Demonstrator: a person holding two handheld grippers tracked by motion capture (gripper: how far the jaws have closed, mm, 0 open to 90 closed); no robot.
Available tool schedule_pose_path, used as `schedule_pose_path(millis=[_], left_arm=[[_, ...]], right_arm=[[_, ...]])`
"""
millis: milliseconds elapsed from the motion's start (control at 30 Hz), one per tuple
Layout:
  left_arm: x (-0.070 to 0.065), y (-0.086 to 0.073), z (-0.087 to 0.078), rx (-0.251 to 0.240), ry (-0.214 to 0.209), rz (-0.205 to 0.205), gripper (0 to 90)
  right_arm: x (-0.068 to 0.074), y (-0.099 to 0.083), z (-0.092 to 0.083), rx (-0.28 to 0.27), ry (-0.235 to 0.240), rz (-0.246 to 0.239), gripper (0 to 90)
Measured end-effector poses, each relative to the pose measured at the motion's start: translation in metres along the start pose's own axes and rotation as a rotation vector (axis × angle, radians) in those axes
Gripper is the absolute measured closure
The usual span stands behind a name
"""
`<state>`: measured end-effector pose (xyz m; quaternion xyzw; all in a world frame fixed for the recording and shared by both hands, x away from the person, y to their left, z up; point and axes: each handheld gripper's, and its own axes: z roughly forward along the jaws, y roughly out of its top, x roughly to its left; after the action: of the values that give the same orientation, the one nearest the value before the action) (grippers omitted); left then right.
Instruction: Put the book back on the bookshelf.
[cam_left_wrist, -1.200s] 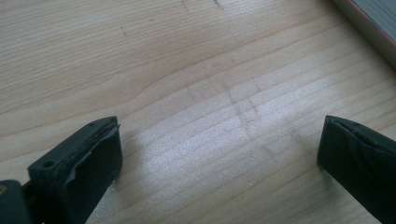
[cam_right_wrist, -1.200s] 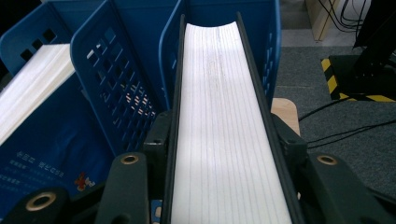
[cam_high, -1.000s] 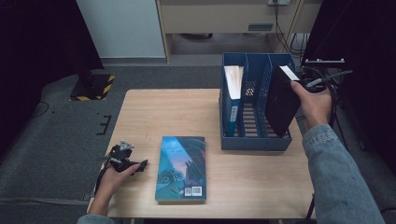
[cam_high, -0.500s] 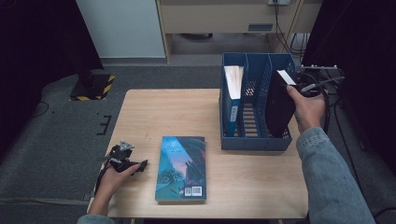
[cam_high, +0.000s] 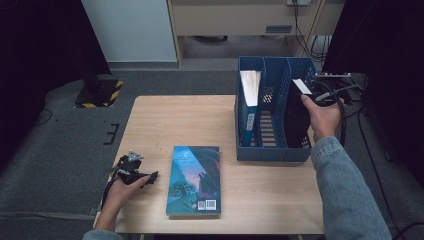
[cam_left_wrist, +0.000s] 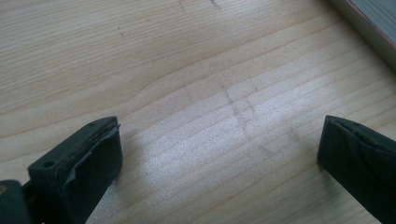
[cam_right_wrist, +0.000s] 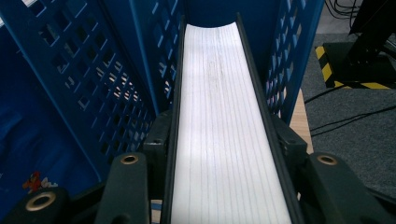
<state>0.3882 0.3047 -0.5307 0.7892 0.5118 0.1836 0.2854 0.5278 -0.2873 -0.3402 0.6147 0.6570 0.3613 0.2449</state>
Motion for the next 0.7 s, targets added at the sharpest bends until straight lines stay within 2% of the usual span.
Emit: schedule_pose_path(millis=[700], left_arm=[[0.0002,0.0005,0.0002,0.001,-0.003,0.003,0.0]], right_arm=[[0.0006,0.0002,0.0059,-0.018,-0.01,0.016,52.4]])
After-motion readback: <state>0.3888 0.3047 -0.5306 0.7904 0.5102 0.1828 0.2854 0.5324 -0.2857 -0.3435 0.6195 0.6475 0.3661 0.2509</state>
